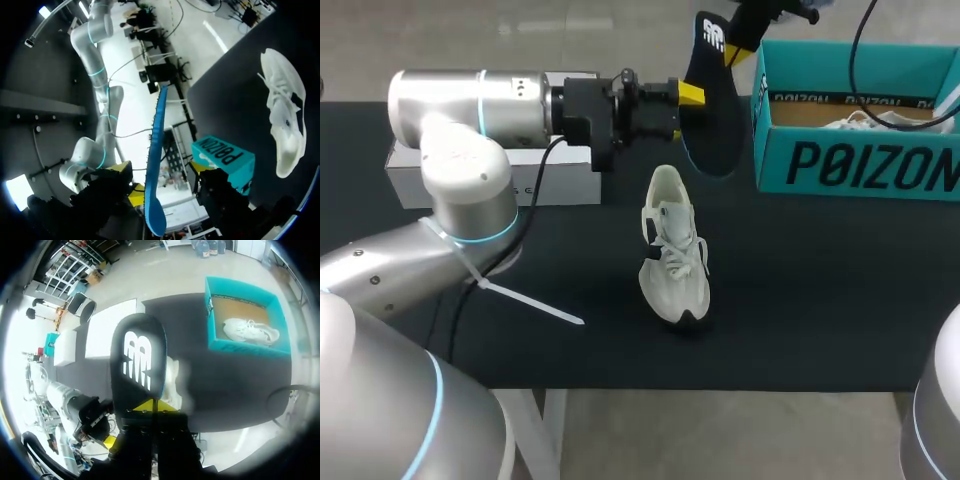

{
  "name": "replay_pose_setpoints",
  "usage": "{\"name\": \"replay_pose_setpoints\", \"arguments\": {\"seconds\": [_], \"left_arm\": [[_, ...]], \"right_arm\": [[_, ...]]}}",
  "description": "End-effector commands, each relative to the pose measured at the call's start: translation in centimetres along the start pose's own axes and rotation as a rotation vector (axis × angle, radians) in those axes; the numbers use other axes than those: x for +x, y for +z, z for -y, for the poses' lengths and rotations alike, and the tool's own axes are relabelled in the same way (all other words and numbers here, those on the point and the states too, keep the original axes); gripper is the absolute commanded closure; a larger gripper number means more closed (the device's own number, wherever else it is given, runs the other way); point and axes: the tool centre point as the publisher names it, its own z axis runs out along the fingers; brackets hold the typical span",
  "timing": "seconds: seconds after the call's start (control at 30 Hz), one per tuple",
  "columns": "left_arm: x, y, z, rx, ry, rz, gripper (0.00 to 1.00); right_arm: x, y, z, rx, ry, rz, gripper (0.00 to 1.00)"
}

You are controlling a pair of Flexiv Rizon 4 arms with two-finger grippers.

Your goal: Take the shoe out of the shoebox, open the shoe tongue, remove and reinsert the insole, then place the shoe into the shoebox

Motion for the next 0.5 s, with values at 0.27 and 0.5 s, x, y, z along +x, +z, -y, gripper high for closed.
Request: {"name": "replay_pose_setpoints", "arguments": {"seconds": [0.27,0.5], "left_arm": [[0.41,0.45,-0.32,-0.009,-0.008,0.012,0.71],[0.93,0.80,-0.78,0.001,-0.048,0.022,1.00]], "right_arm": [[0.82,0.44,0.32,0.021,-0.008,0.029,1.00],[0.97,0.60,0.73,0.026,-0.001,0.031,1.00]]}}
